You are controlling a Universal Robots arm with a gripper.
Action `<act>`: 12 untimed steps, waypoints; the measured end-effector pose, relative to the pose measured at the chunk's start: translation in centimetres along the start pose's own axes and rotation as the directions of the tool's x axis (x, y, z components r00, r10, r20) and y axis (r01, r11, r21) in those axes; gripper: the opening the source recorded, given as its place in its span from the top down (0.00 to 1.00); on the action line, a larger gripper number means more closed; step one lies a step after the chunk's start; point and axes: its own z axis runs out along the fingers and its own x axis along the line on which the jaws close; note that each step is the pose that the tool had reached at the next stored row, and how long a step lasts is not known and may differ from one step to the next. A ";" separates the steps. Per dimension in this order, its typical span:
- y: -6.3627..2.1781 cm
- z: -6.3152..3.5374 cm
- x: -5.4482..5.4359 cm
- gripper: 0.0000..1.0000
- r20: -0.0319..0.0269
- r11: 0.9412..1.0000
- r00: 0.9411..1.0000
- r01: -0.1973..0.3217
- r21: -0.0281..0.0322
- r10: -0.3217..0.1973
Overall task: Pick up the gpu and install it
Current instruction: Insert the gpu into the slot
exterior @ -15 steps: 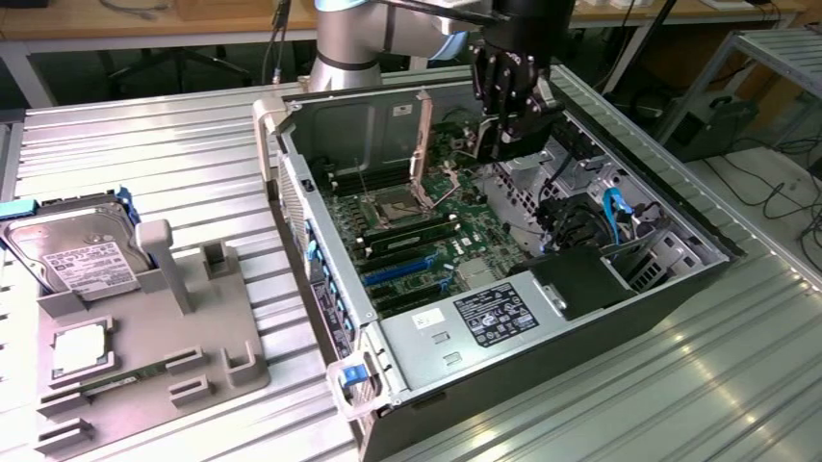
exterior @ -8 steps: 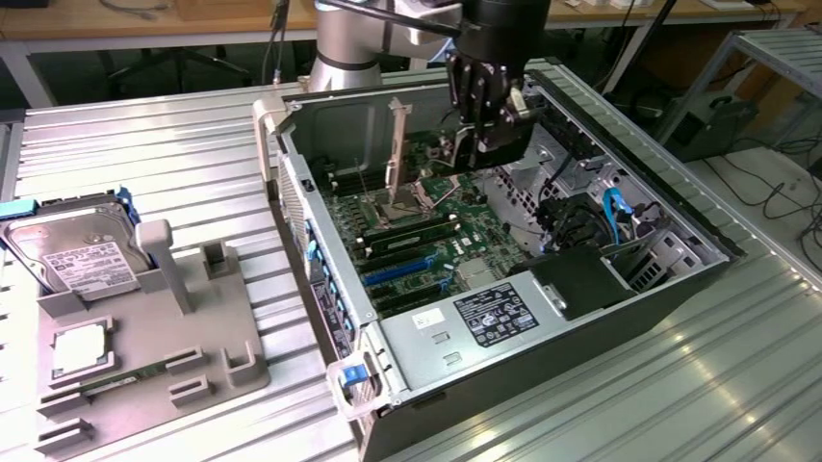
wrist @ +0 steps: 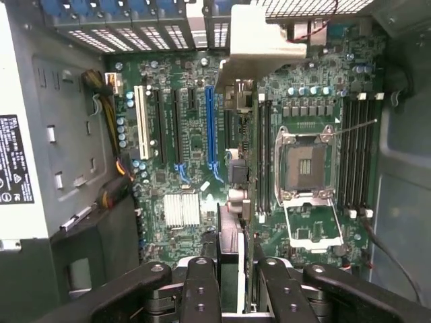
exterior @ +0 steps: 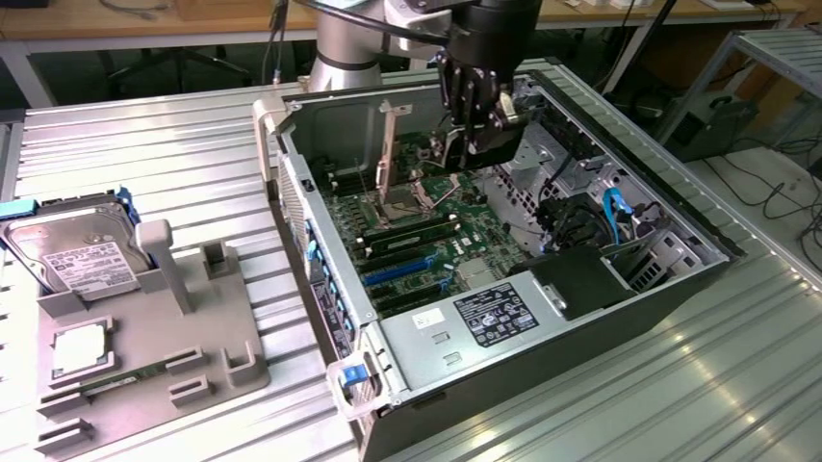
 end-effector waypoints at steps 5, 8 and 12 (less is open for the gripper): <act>1.44 0.61 0.0 0.72 -0.001 1.000 1.000 0.000 -0.021 0.000; 1.63 1.20 0.1 0.72 0.000 1.000 1.000 0.003 -0.021 -0.003; 1.83 2.00 0.3 0.72 0.007 0.999 0.999 0.040 -0.021 -0.039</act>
